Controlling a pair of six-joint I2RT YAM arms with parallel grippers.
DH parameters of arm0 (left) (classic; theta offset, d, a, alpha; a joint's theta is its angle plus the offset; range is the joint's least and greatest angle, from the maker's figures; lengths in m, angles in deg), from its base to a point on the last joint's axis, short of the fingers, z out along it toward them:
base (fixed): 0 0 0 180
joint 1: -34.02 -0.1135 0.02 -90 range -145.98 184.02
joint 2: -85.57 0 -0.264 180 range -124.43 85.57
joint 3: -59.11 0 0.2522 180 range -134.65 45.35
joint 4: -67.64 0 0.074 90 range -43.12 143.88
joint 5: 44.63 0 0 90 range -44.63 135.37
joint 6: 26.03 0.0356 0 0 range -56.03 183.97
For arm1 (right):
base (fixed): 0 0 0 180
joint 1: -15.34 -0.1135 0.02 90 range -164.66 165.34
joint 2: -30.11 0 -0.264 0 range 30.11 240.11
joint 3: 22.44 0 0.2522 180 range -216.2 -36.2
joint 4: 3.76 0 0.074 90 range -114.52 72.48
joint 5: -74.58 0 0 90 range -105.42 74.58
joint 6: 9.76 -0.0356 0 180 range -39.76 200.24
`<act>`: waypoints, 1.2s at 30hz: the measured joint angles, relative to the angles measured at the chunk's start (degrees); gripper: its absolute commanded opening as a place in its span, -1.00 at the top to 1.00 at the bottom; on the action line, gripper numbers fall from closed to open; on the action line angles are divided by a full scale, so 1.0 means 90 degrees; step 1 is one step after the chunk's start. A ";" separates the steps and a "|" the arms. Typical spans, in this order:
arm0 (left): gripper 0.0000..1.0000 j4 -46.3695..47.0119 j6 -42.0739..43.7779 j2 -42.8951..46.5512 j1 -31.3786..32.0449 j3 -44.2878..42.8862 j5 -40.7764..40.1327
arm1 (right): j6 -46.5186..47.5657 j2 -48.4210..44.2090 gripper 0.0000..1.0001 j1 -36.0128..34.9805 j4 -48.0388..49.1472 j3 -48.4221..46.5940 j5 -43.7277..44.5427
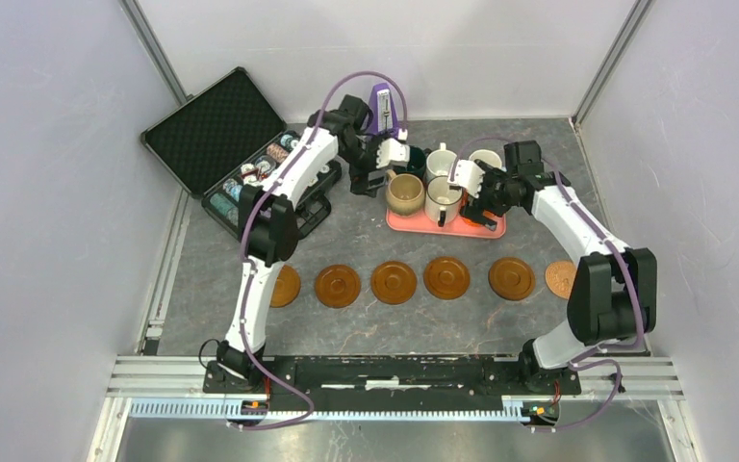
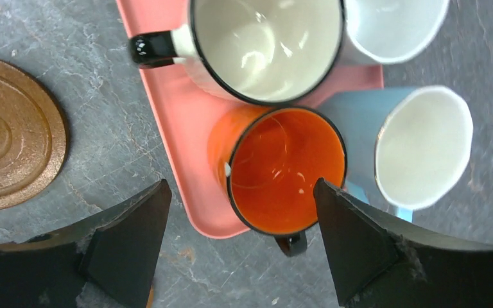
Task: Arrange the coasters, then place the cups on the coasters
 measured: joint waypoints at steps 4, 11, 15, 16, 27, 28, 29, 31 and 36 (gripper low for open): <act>-0.96 0.0175 0.0238 -0.0318 0.0141 -0.0029 -0.0070 | -0.0512 -0.0170 -0.80 0.0301 0.0058 0.0002 -0.0109; -0.96 0.0459 0.0704 -0.0639 0.0204 -0.0148 -0.0102 | -0.0945 -0.0573 -0.81 0.0398 0.0163 0.0056 -0.0270; -0.96 0.0508 0.0996 -0.0653 0.0333 -0.0148 -0.0114 | -0.0969 -0.0583 -0.82 0.0474 0.0158 0.0073 -0.0279; -0.96 0.0508 0.1061 -0.0653 0.0372 -0.0148 -0.0112 | -0.0967 -0.0593 -0.82 0.0495 0.0155 0.0092 -0.0277; -0.62 0.0610 0.1319 -0.0651 0.0517 -0.0085 -0.0238 | -0.0891 -0.0738 -0.82 0.0542 0.0107 0.0321 -0.0260; -0.60 0.0653 0.1319 -0.0631 0.0517 -0.0039 -0.0238 | -0.0889 -0.0743 -0.82 0.0544 0.0107 0.0325 -0.0260; -0.59 0.0731 0.1324 -0.0588 0.0517 0.0087 -0.0238 | -0.0884 -0.0746 -0.82 0.0544 0.0107 0.0325 -0.0260; -0.56 0.0777 0.1324 -0.0457 0.0520 0.0355 -0.0231 | -0.0872 -0.0748 -0.82 0.0549 0.0107 0.0333 -0.0260; -0.46 0.0687 0.1321 -0.0143 0.0551 0.0891 -0.0172 | -0.0840 -0.0748 -0.83 0.0600 0.0107 0.0352 -0.0260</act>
